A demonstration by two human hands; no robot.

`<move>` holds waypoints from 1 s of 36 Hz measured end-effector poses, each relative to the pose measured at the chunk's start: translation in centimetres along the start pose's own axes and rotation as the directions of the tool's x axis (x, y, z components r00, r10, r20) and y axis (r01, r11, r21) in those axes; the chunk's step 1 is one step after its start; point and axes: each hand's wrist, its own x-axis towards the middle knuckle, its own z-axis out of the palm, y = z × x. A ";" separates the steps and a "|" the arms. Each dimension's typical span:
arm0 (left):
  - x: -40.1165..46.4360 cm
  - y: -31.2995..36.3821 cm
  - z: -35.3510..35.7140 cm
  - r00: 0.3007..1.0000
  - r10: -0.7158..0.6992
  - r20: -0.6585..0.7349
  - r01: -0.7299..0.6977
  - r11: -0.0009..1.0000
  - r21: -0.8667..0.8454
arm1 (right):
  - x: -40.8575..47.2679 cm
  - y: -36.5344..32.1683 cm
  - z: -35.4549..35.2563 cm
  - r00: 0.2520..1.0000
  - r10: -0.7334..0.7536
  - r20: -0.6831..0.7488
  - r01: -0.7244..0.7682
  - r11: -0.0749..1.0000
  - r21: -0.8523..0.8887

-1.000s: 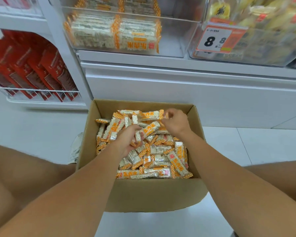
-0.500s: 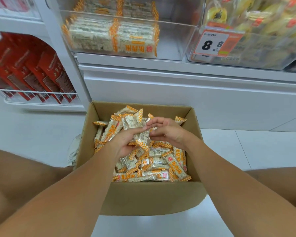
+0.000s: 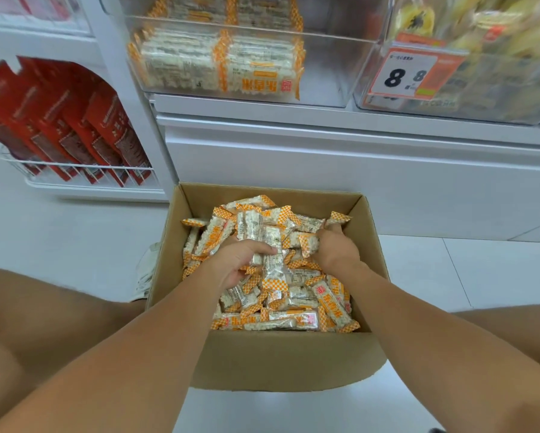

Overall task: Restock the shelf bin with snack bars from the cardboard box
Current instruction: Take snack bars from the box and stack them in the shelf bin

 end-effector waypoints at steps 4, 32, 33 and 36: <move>-1.0 0.4 0.0 0.998 0.033 -0.047 -0.033 0.999 -0.009 | -1.2 -0.2 -4.0 1.000 -0.011 -0.017 0.014 0.983 0.182; -14.5 23.8 4.3 0.864 0.476 0.164 -0.475 0.879 -0.050 | -7.6 -5.3 -31.0 0.952 -0.305 -0.036 0.111 0.234 0.966; -14.0 24.1 4.3 0.862 0.482 0.154 -0.480 0.875 -0.054 | -7.3 -5.6 -31.4 0.951 -0.304 -0.060 0.127 0.205 0.970; -13.4 24.9 4.9 0.845 0.492 0.211 -0.493 0.869 -0.051 | -6.5 -6.2 -32.2 0.931 -0.332 -0.150 0.196 0.109 0.974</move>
